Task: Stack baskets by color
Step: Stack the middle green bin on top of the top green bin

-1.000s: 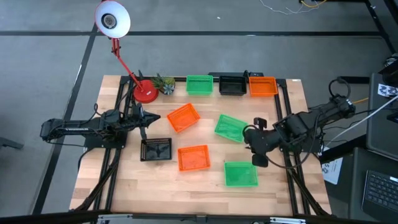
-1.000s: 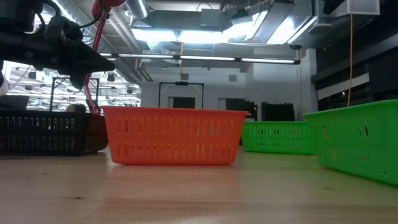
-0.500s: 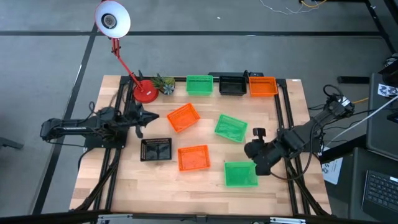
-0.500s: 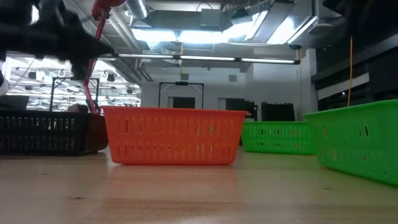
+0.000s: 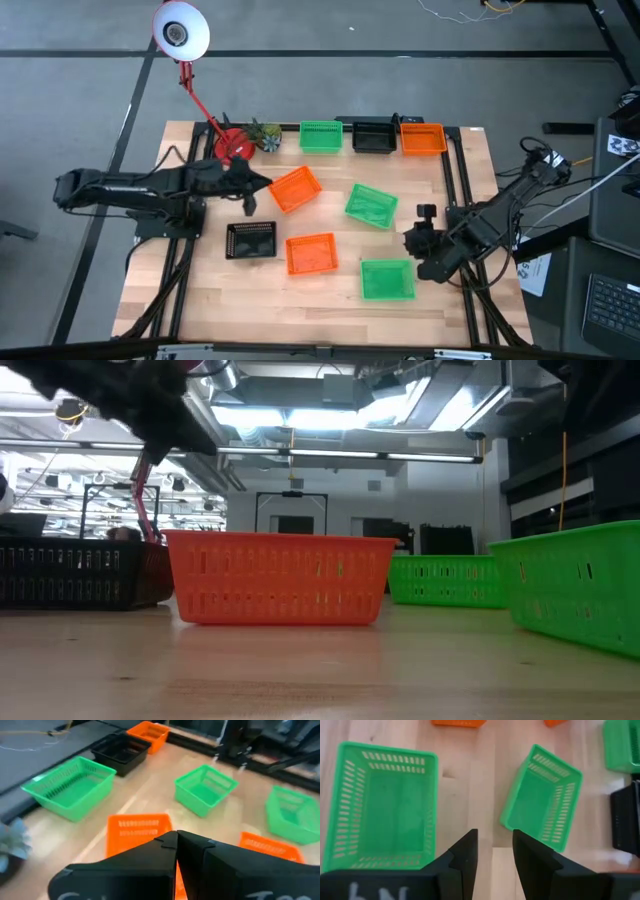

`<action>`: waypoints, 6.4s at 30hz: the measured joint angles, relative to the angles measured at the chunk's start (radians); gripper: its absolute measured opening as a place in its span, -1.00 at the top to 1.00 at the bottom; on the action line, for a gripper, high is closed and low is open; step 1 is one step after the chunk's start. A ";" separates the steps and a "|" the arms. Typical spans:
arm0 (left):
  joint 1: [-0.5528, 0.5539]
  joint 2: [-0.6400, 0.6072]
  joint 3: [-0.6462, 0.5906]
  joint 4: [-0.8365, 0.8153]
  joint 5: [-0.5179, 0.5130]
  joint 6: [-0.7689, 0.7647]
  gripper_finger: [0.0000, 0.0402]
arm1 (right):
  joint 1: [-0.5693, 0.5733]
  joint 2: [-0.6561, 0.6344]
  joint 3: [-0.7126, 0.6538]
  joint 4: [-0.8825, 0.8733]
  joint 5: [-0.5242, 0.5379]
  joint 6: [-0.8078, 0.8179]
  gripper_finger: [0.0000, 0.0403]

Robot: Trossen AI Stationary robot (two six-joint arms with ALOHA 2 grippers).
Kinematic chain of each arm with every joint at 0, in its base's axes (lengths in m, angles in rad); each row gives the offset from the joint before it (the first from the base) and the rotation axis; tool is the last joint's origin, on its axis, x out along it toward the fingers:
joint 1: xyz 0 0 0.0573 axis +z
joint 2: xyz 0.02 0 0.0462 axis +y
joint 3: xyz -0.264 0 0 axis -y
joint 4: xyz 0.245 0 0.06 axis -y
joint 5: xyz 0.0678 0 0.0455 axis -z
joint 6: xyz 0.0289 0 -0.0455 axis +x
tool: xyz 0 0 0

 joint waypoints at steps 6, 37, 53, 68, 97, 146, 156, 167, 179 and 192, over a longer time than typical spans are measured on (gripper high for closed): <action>0.000 0.219 0.144 0.017 0.057 0.004 1.00 | 0.010 -0.043 -0.074 0.000 0.005 0.087 0.39; 0.079 1.424 1.230 -0.057 0.315 0.504 0.65 | 0.069 -0.054 -0.143 0.127 -0.117 0.287 0.39; 0.106 1.455 1.231 -0.117 0.329 0.584 0.65 | 0.149 -0.053 -0.143 0.169 -0.109 0.324 0.39; 0.104 1.532 1.231 -0.107 0.303 0.580 0.48 | 0.149 -0.053 -0.143 0.177 -0.108 0.321 0.39; 0.084 1.478 1.567 -0.697 0.070 0.766 0.99 | 0.149 -0.053 -0.142 0.179 -0.108 0.319 0.39; 0.683 1.337 1.367 -0.655 0.356 0.959 0.96 | 0.126 -0.053 -0.142 0.241 0.136 0.322 0.39; 0.669 1.337 1.367 -0.656 0.366 0.966 0.67 | 0.126 -0.053 -0.142 0.248 0.129 0.322 0.39; 0.605 1.337 1.367 -0.596 0.210 0.912 0.69 | 0.126 -0.053 -0.142 0.247 0.127 0.322 0.39; 0.412 1.335 1.270 -0.279 -0.285 1.111 0.99 | 0.126 -0.053 -0.142 0.247 0.127 0.322 0.39; 0.438 1.337 1.088 -0.103 -0.343 1.123 1.00 | 0.126 -0.053 -0.142 0.246 0.108 0.323 0.39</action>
